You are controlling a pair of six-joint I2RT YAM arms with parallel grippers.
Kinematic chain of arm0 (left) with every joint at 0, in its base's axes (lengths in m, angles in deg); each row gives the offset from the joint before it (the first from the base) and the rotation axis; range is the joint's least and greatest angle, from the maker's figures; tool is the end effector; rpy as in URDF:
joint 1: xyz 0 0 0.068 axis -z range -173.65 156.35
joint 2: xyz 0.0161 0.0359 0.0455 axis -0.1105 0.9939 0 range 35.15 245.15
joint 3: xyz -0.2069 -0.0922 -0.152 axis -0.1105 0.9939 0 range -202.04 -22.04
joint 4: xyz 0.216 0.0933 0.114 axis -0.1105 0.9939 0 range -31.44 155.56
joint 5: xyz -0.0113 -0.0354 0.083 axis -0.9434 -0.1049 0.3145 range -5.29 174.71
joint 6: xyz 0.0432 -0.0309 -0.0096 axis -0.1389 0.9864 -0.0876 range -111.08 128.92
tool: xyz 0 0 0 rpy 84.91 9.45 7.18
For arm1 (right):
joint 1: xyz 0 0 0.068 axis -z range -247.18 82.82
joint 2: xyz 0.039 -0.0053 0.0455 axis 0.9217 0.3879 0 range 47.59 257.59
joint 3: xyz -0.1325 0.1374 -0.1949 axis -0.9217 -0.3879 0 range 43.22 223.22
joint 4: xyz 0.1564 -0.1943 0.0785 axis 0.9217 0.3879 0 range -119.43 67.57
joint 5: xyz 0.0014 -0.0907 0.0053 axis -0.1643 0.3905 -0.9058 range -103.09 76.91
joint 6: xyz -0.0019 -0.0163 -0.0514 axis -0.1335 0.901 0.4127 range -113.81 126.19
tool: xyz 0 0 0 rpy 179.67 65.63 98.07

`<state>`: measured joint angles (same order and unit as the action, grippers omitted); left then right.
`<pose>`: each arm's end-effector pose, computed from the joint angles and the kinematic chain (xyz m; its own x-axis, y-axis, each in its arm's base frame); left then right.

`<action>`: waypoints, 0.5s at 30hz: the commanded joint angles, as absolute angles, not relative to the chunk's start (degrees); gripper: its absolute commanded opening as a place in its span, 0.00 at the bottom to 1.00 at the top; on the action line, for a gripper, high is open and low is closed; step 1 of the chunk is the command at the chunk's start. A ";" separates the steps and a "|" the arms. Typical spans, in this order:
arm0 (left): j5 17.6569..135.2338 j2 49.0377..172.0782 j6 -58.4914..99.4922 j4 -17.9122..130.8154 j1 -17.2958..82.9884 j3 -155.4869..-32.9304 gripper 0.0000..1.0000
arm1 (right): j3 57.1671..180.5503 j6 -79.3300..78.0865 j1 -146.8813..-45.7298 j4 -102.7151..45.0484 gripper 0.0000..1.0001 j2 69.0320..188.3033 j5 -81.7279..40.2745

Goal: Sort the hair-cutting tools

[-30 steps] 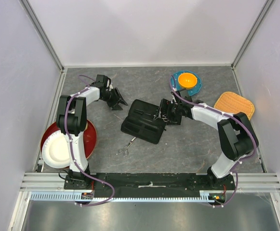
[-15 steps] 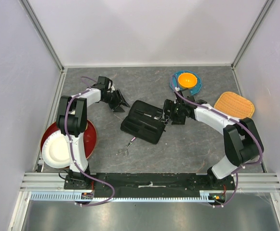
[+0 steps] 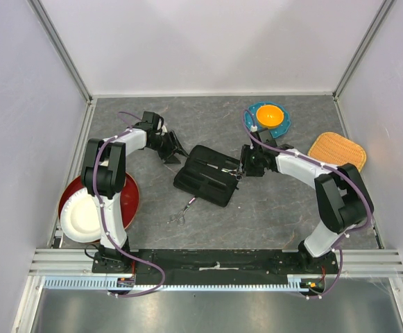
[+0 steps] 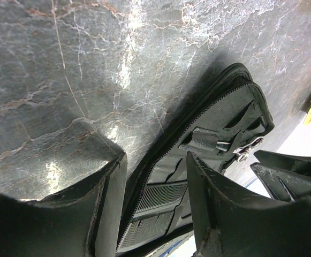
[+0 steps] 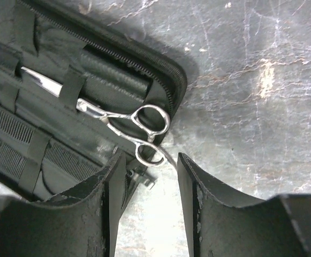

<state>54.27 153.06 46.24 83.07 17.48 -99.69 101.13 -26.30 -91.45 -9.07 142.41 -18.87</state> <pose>0.4026 -0.0976 0.1395 -0.9353 -0.3486 -0.0611 -0.2372 0.7455 -0.6229 0.3024 0.1402 0.1853 -0.8932 0.1835 -0.4105 0.0251 0.9319 0.3619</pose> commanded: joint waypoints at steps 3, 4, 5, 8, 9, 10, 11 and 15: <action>54.64 151.34 46.54 83.07 17.95 -99.03 0.56 | 102.20 -27.99 -91.96 -14.13 0.49 144.70 -11.68; 54.91 151.34 46.54 82.99 18.04 -99.03 0.56 | 102.11 -28.43 -91.96 -14.57 0.48 145.05 -11.51; 55.00 151.34 46.54 83.16 18.04 -99.03 0.56 | 102.20 -28.78 -91.96 -15.45 0.48 145.32 -11.07; 55.26 151.34 46.63 83.25 18.12 -98.86 0.56 | 102.29 -30.28 -91.96 -16.94 0.44 145.93 -10.63; 55.26 151.26 46.63 83.25 18.12 -98.86 0.56 | 102.20 -30.72 -91.96 -17.47 0.43 145.94 -10.45; 55.26 151.26 46.63 83.25 18.21 -98.94 0.56 | 102.20 -30.72 -91.96 -17.91 0.42 145.85 -10.54; 55.26 151.34 46.63 83.25 18.13 -99.03 0.56 | 102.29 -30.98 -91.96 -18.18 0.42 145.94 -10.62; 55.18 151.43 46.71 83.17 18.12 -99.12 0.56 | 103.60 -31.16 -91.96 -17.22 0.37 147.25 -9.40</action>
<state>54.38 152.95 46.26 83.09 17.75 -99.58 101.16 -29.88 -91.71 -15.63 145.87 -11.68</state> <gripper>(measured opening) 0.558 0.403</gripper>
